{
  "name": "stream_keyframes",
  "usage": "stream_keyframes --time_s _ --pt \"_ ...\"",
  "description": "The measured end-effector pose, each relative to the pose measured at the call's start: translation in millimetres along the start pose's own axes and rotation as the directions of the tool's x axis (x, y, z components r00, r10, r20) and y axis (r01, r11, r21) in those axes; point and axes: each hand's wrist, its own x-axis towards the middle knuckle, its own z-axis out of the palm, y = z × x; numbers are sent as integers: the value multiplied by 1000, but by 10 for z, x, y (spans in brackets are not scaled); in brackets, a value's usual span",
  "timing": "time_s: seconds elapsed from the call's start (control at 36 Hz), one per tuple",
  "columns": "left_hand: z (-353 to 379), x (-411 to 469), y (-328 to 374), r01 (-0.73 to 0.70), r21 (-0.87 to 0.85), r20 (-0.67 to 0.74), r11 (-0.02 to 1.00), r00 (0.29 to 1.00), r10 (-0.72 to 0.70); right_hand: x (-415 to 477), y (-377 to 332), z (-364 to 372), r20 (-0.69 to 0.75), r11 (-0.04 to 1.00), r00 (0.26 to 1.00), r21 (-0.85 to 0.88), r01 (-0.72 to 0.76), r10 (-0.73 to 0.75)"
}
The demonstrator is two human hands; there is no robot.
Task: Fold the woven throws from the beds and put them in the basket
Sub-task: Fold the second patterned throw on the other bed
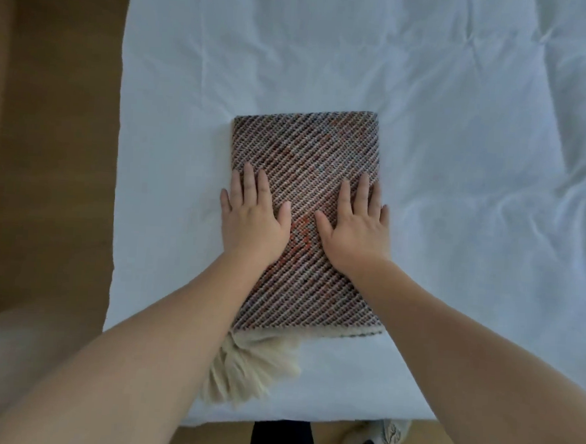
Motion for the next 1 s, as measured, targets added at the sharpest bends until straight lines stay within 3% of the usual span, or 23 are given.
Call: stream_keyframes --time_s 0.14,0.31,0.39,0.44,0.53,0.61,0.69,0.75,0.86,1.0 --pt "229 -538 -126 40 -36 35 999 999 -38 -550 86 214 2 999 1000 32 -17 16" --pt "376 -597 -245 28 -113 36 993 999 -24 -803 156 498 14 999 1000 41 -1 1" --pt "323 -566 -257 21 -203 -20 979 999 -26 -723 187 437 -10 992 1000 128 7 -6" --pt "268 -527 -274 86 -317 -36 945 994 -103 -650 230 349 -42 967 999 256 -8 19" --pt "142 -416 -306 219 -510 -12 832 965 -262 -480 294 153 -72 870 988 486 -83 134" --pt "20 -303 -367 379 -620 178 687 921 -347 -294 314 -69 65 683 960 690 -239 271" --pt "-84 -228 -434 481 -709 374 516 877 -303 -148 354 -167 244 496 925 789 -364 290" --pt "-149 -226 -444 493 -744 418 450 870 -262 -118 370 -208 301 422 916 818 -391 265" --pt "-379 -284 -342 377 -720 304 582 926 -223 -162 347 -333 299 399 918 833 -384 259" --pt "-790 -383 -67 222 -680 205 699 973 -110 -331 264 -742 199 468 939 826 -314 280"
